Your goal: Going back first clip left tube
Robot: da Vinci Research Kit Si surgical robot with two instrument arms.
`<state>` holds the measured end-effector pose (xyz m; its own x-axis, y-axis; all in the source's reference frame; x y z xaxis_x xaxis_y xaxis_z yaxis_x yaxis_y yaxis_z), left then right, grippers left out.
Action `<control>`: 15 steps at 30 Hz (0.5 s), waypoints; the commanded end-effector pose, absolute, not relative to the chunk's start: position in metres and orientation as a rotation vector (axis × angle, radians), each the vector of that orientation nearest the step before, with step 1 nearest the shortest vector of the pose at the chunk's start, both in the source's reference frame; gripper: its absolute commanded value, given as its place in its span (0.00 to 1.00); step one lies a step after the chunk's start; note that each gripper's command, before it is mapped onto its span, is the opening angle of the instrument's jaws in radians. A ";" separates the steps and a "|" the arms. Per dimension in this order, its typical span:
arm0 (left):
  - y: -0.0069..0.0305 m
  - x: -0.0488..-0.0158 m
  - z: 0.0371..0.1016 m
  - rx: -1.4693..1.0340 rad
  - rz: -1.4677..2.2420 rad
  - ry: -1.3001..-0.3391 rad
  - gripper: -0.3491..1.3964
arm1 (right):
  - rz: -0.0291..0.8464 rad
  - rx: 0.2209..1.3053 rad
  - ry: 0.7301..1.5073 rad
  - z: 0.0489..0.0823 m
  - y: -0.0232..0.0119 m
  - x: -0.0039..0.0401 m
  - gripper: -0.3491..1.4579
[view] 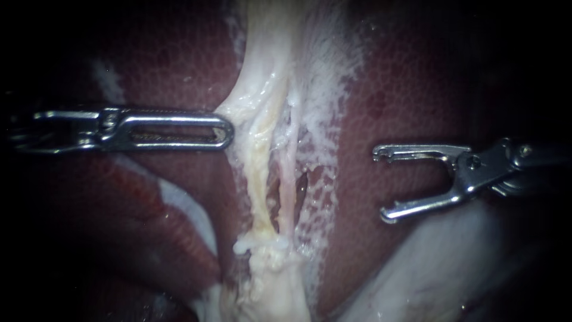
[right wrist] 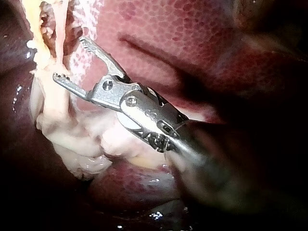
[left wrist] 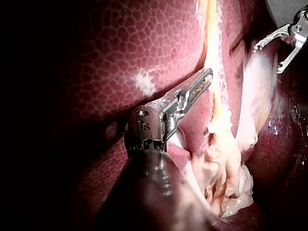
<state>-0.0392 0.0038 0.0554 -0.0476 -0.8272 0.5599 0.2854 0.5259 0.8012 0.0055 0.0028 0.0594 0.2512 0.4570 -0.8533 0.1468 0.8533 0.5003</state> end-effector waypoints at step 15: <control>0.0038 -0.0392 0.0557 0.526 -0.971 -1.326 0.00 | 0.231 0.548 1.324 0.0589 0.0029 0.0055 0.52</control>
